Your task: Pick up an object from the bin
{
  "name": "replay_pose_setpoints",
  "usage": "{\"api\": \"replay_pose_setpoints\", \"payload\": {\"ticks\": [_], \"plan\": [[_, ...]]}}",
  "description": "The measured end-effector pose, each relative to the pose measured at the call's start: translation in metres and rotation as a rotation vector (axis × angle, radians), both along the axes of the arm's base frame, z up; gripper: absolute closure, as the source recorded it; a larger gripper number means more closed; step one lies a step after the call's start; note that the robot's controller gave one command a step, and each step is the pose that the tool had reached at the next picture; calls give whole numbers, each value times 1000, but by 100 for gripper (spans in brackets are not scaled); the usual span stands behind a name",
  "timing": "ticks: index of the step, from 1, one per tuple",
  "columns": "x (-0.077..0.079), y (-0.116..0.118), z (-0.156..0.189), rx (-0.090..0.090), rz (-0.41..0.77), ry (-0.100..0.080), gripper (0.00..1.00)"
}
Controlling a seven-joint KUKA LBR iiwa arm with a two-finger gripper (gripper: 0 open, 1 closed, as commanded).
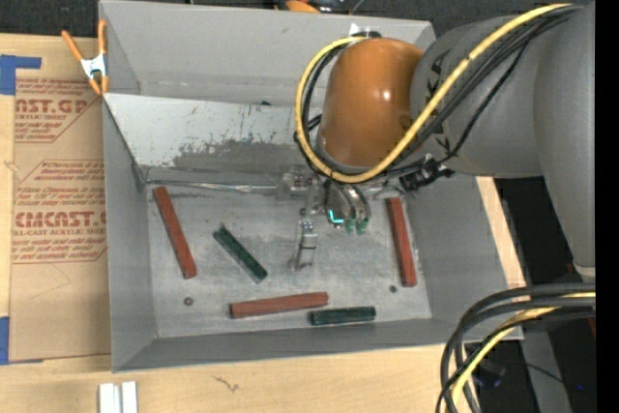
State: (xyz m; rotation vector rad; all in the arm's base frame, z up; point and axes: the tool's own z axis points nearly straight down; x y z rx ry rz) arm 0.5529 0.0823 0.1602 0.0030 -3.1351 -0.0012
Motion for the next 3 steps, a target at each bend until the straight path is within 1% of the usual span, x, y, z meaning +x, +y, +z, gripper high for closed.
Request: {"api": "replay_pose_setpoints", "payload": {"ticks": [1, 2, 3], "plan": [[-37, 48, -94, 0, 91, 0, 0], [-33, 47, -89, 2, 87, -10, 100], [-39, 114, 40, 5, 125, -15, 100]]}}
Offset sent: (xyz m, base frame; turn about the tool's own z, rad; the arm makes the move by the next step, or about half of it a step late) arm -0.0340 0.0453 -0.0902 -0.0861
